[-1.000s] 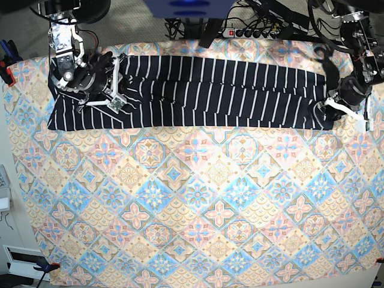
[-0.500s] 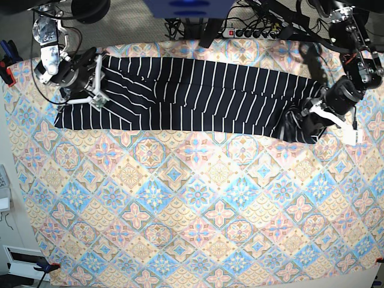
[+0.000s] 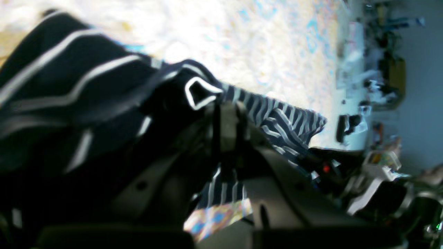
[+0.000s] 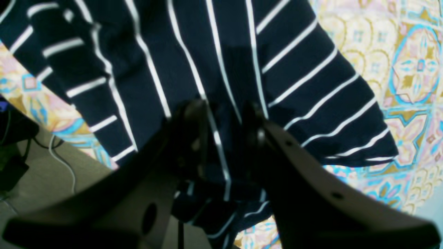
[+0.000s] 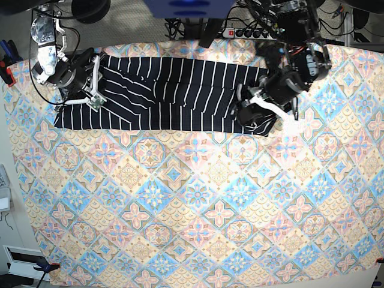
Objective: Fold the T-shirt properly
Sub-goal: 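Release the strip end with the left gripper and move it inward along the shirt, then grasp the strip's middle with the left gripper and fold it over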
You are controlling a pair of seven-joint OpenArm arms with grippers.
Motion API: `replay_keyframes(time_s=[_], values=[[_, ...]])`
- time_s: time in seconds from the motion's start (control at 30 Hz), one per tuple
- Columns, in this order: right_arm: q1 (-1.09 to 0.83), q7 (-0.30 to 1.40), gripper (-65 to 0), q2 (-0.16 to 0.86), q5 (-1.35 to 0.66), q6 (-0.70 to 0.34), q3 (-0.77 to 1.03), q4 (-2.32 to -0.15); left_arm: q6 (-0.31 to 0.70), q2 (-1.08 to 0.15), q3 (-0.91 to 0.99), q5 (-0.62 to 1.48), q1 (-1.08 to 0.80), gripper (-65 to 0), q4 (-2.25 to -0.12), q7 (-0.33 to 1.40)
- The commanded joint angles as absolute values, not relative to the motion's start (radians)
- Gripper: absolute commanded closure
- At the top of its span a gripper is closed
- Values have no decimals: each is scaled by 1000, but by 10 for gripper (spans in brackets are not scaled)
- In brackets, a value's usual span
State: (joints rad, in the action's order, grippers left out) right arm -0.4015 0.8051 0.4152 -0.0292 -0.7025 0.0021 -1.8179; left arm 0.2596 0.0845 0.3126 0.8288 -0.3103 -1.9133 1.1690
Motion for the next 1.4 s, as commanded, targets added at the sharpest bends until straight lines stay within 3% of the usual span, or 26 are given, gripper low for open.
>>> replay_keyframes(time_s=[0.0, 0.4, 1.37], values=[[-397, 792, -167, 432, -31, -698, 10, -1836, 266, 101, 302, 832, -305, 0, -1931, 1159], [-392, 780, -168, 433, -31, -698, 10, -1842, 269, 137, 282, 800, -234, 0, -1880, 1167], [-389, 766, -169, 461, -33, -698, 50, -1842, 269, 101, -62, 763, -2, 0, -1589, 1231]])
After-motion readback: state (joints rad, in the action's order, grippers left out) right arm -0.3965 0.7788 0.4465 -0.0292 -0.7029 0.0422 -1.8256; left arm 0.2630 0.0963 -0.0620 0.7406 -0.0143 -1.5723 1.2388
